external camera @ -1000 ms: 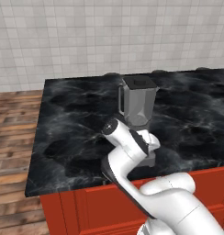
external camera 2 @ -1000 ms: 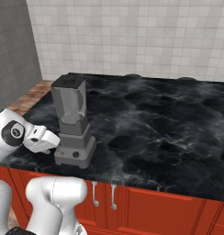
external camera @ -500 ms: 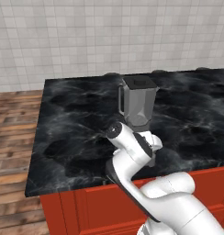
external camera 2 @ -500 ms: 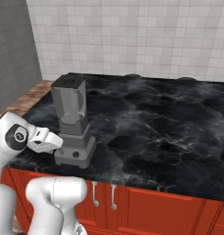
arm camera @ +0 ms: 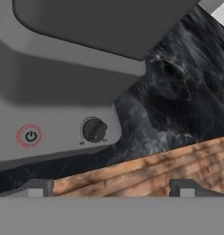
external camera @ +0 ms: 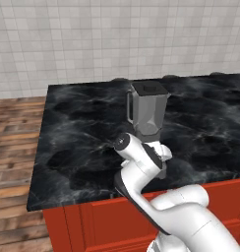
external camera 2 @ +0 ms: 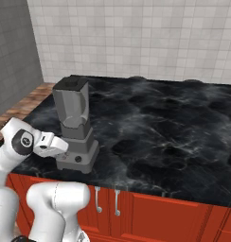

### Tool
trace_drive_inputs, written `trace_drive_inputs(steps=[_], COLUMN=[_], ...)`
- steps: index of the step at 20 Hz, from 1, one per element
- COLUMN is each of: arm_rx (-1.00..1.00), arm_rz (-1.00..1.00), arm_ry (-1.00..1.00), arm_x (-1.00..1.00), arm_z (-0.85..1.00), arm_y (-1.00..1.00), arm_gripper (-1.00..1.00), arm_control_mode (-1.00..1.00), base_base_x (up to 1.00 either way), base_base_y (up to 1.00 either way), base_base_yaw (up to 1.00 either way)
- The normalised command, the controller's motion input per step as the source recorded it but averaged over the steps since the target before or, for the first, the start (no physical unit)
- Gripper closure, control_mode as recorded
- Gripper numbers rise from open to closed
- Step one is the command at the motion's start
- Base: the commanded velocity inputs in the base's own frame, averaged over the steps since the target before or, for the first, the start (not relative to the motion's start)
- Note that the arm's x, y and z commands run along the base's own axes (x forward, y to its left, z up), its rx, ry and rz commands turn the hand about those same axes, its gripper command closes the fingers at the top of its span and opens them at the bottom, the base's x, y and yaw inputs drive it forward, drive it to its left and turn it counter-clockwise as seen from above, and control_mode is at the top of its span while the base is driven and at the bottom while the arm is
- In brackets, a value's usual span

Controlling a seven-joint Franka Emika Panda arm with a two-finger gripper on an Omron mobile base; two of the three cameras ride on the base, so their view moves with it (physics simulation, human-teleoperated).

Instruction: Open the blender lid, put the banana in the blender, close the lid, and start the blender.

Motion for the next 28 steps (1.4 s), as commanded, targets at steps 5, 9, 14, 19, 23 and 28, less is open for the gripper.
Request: trace_drive_inputs(steps=[5,9,14,19,23,28], arm_rx=[-0.02,-0.02,-0.02,-0.03,-0.04,-0.04], arm_rz=[0.0,0.0,0.0,0.0,0.0,0.0], arm_ry=[0.0,0.0,0.0,0.0,0.0,0.0], arm_x=[0.23,0.26,0.26,0.16,0.13,0.19], arm_z=[-0.17,-0.12,-0.17,-0.27,-0.3,-0.26], arm_y=[0.0,0.0,0.0,0.0,0.0,0.0], arm_gripper=[-1.0,-1.0,-1.0,-1.0,-1.0,-1.0], arm_control_mode=[-1.0,-1.0,-1.0,-1.0,-1.0,-1.0], base_base_x=[0.0,0.0,0.0,0.0,0.0,0.0], base_base_y=[0.0,0.0,0.0,0.0,0.0,0.0], base_base_yaw=[0.0,0.0,0.0,0.0,0.0,0.0])
